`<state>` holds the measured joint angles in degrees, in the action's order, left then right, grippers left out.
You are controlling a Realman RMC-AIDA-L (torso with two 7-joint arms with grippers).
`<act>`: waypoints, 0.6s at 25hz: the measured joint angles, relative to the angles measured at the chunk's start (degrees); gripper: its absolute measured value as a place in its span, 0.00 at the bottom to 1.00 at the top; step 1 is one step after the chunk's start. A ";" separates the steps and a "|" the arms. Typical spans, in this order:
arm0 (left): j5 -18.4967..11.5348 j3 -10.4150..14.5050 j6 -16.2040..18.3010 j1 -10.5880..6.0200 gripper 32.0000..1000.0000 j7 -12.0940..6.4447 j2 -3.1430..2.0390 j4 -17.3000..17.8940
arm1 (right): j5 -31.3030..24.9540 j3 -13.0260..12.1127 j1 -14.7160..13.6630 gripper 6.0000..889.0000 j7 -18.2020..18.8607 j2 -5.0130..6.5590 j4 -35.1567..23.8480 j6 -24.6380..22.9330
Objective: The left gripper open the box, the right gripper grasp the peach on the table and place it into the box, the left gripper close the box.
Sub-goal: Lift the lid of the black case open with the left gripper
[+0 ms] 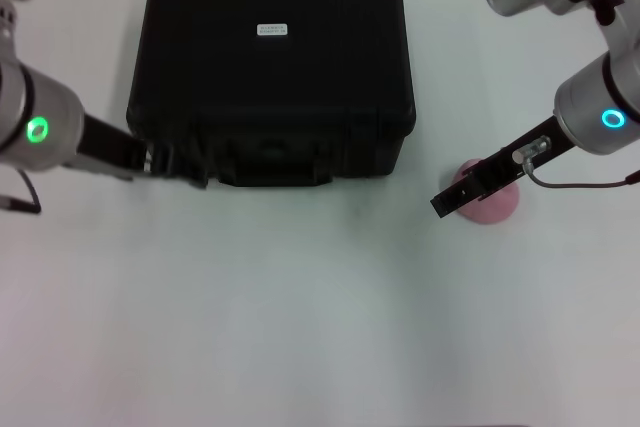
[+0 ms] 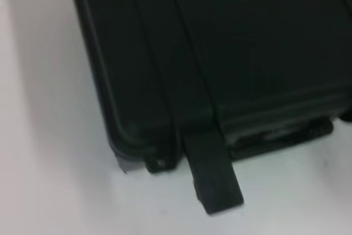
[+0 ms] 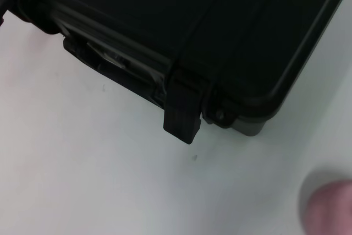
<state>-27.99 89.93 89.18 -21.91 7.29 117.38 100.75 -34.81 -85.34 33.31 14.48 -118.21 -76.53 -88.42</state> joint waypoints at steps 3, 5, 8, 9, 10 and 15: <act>0.00 -1.51 0.08 -1.23 0.87 -0.05 0.00 1.14 | 0.04 0.00 0.07 0.90 -0.01 0.01 0.12 0.00; 0.38 -1.74 -0.17 -2.30 0.87 -0.10 0.02 1.37 | 0.33 0.00 0.27 0.90 -0.03 0.01 0.23 0.00; 2.36 -1.50 -0.68 -3.75 0.87 0.19 0.18 0.99 | 0.69 -0.01 0.68 0.90 -0.09 0.01 0.42 -0.05; 2.99 -1.37 -0.79 -4.11 0.87 0.33 0.21 0.84 | 0.71 -0.04 0.80 0.90 -0.09 0.00 0.47 -0.06; 3.66 -1.31 -0.81 -4.51 0.87 0.52 0.26 0.61 | 0.76 -0.06 0.85 0.90 -0.10 0.00 0.48 -0.07; 5.02 -1.25 -0.98 -5.85 0.87 1.13 0.34 -0.95 | 0.81 -0.03 0.98 0.90 -0.10 0.00 0.94 -0.10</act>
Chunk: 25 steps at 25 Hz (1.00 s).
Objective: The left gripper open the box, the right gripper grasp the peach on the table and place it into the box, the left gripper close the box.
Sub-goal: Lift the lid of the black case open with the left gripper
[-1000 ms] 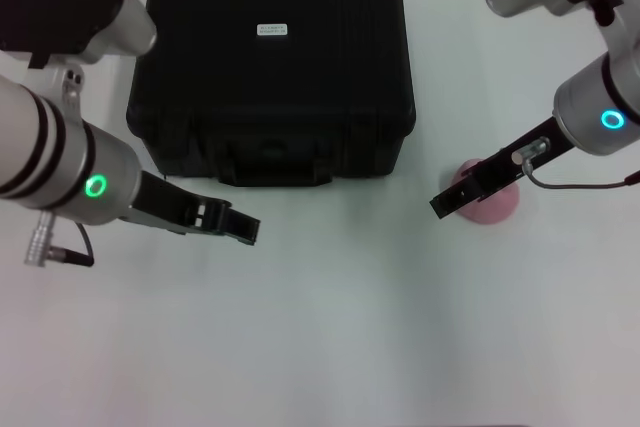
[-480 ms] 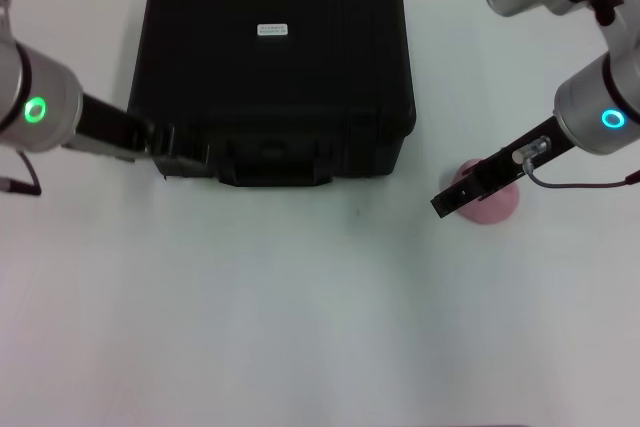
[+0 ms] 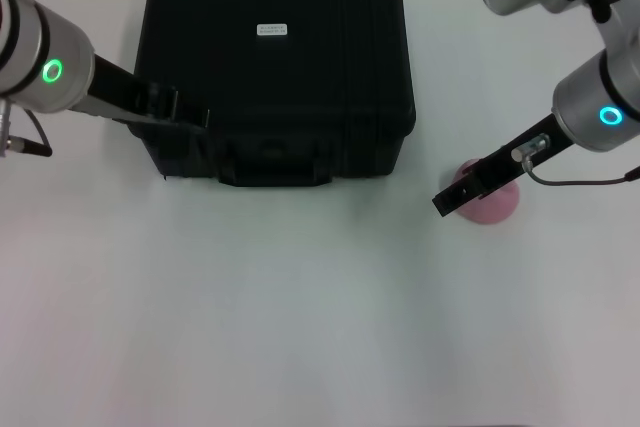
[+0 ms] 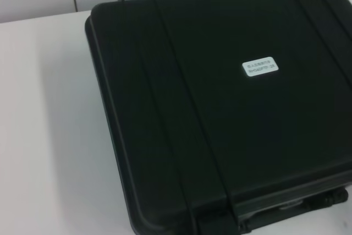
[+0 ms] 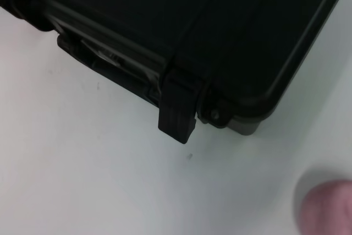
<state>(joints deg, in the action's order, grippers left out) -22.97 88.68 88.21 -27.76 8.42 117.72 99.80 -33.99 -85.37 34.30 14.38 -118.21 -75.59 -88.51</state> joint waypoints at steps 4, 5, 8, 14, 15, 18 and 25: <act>0.11 -0.01 -1.11 -0.31 0.87 0.34 0.02 -1.41 | 0.00 -0.03 0.46 0.90 0.06 0.00 0.31 0.00; 0.11 -0.01 -1.11 -0.31 0.87 0.34 0.02 -1.41 | -0.01 -0.07 0.57 0.90 0.08 0.01 0.40 0.01; -0.19 -0.14 -1.66 -1.21 0.87 0.38 0.05 -3.66 | -0.01 -0.22 0.98 0.90 0.15 0.00 1.32 0.06; -0.46 0.00 -2.48 -2.55 0.87 0.88 0.06 -5.55 | -0.03 -0.64 1.42 0.90 0.20 0.00 2.50 0.09; -0.47 0.00 -2.58 -2.61 0.87 0.93 0.06 -5.83 | -0.03 -0.65 1.41 0.90 0.20 0.00 2.50 0.05; -0.48 0.05 -2.76 -3.39 0.87 0.92 0.06 -7.30 | 0.00 -0.55 1.41 0.90 0.21 0.00 2.48 0.02; -0.59 0.42 -4.46 -4.23 0.86 0.57 0.06 -10.11 | 0.07 -0.56 1.40 0.90 0.22 0.00 2.53 0.00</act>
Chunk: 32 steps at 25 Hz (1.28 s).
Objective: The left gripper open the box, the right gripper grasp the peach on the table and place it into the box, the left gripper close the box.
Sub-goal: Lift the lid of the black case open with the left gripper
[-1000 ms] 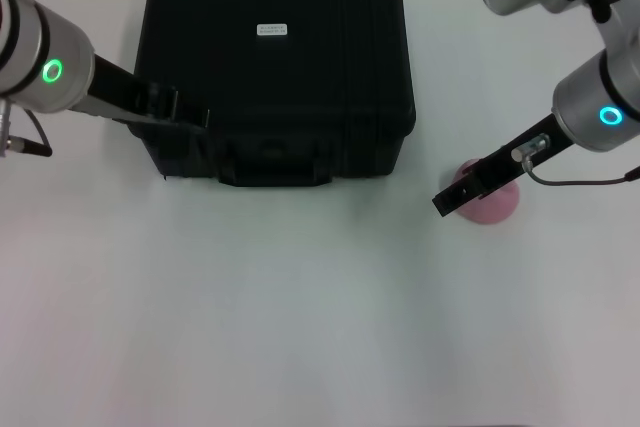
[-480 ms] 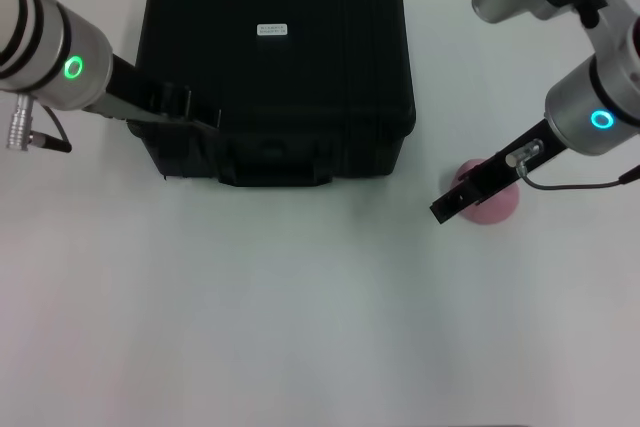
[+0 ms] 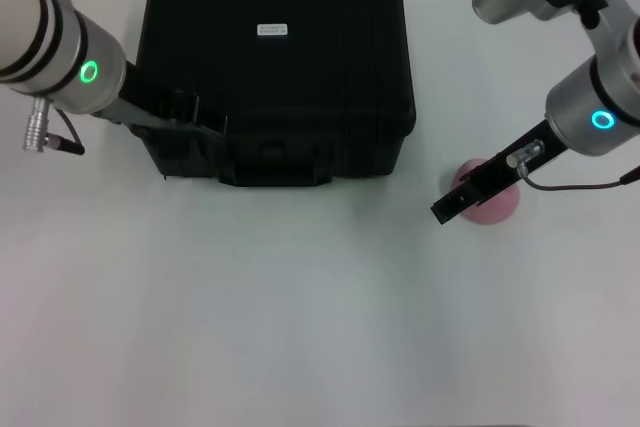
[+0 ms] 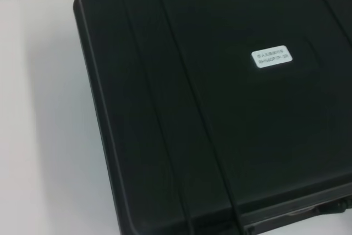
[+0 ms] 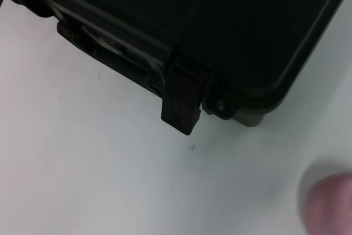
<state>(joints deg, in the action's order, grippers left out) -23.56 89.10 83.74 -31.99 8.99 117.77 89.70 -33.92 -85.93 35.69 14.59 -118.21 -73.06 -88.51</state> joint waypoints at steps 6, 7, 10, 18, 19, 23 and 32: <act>0.01 0.02 -0.75 -0.67 0.86 -0.08 0.00 -2.49 | 0.00 0.19 -0.01 0.90 0.00 0.00 0.02 0.00; 0.01 0.02 -0.96 -0.70 0.86 -0.11 0.00 -2.73 | 0.00 0.17 -0.01 0.90 0.00 0.00 0.03 0.00; 0.09 0.03 -1.13 -0.71 0.85 -0.11 0.00 -2.93 | 0.00 0.17 -0.04 0.90 0.00 0.00 0.03 0.00; 0.59 0.47 -1.31 -1.03 0.85 -0.19 -0.05 -4.14 | 0.00 0.38 -0.38 0.90 0.00 0.00 0.03 0.02; 0.61 0.47 -1.41 -1.04 0.85 -0.20 -0.07 -4.22 | 0.00 0.38 -0.38 0.90 0.00 0.00 0.03 0.02; 0.63 0.46 -1.73 -1.20 0.69 -0.36 -0.11 -5.11 | 0.00 0.30 -0.17 0.90 0.00 0.00 0.02 0.00; 0.60 0.46 -2.02 -1.03 0.47 -1.07 -0.11 -5.77 | 0.00 0.41 -0.21 0.90 0.00 0.00 0.02 0.00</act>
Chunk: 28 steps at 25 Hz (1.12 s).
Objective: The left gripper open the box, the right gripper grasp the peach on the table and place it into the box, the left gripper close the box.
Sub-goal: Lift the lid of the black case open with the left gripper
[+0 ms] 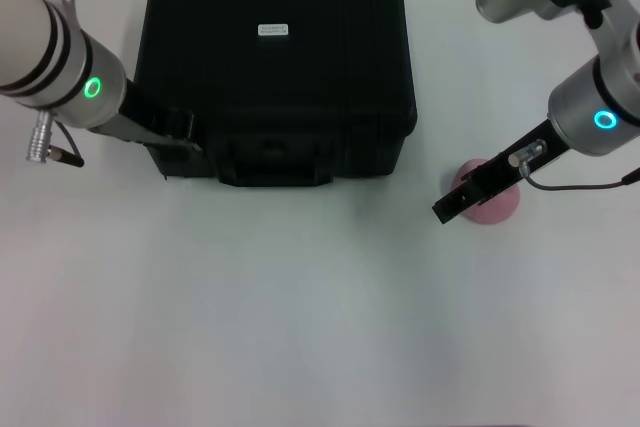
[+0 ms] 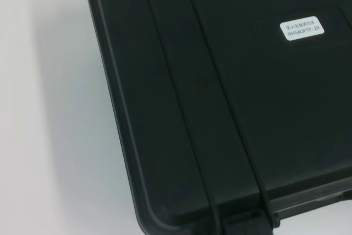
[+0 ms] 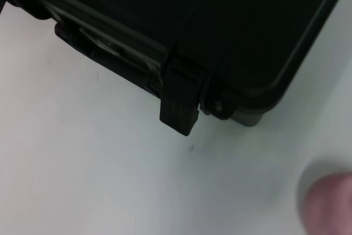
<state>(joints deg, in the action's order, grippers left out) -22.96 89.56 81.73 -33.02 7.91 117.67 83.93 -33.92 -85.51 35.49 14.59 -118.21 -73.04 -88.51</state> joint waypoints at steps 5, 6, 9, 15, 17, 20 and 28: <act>-0.06 0.01 0.17 0.03 0.45 -0.47 0.06 0.13 | 0.00 -0.09 0.03 0.90 0.00 0.00 0.00 0.00; -0.07 0.03 0.22 0.02 0.44 -0.47 0.09 0.17 | 0.00 -0.10 0.03 0.90 0.00 0.00 0.00 0.00; -0.03 0.02 0.23 0.07 0.42 -0.47 0.10 0.21 | 0.00 -0.09 0.05 0.90 0.00 0.00 -0.03 0.00; 0.03 0.00 0.22 0.15 0.38 -0.45 0.11 0.42 | 0.00 -0.09 0.08 0.90 0.00 0.00 -0.15 0.00; 0.07 0.00 0.26 0.16 0.37 -0.45 0.11 0.52 | 0.00 -0.09 0.09 0.90 0.00 0.00 -0.14 0.00; 0.11 0.00 0.34 0.20 0.37 -0.44 0.11 0.65 | 0.00 -0.09 0.11 0.90 0.00 0.00 -0.11 0.00; 0.16 -0.01 1.69 0.36 0.37 -0.36 0.01 2.79 | 0.00 -0.14 0.11 0.89 0.00 0.00 0.00 0.00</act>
<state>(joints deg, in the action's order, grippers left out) -22.80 89.55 83.42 -32.66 7.56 117.68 86.72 -33.92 -85.66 35.60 14.59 -118.21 -73.05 -88.51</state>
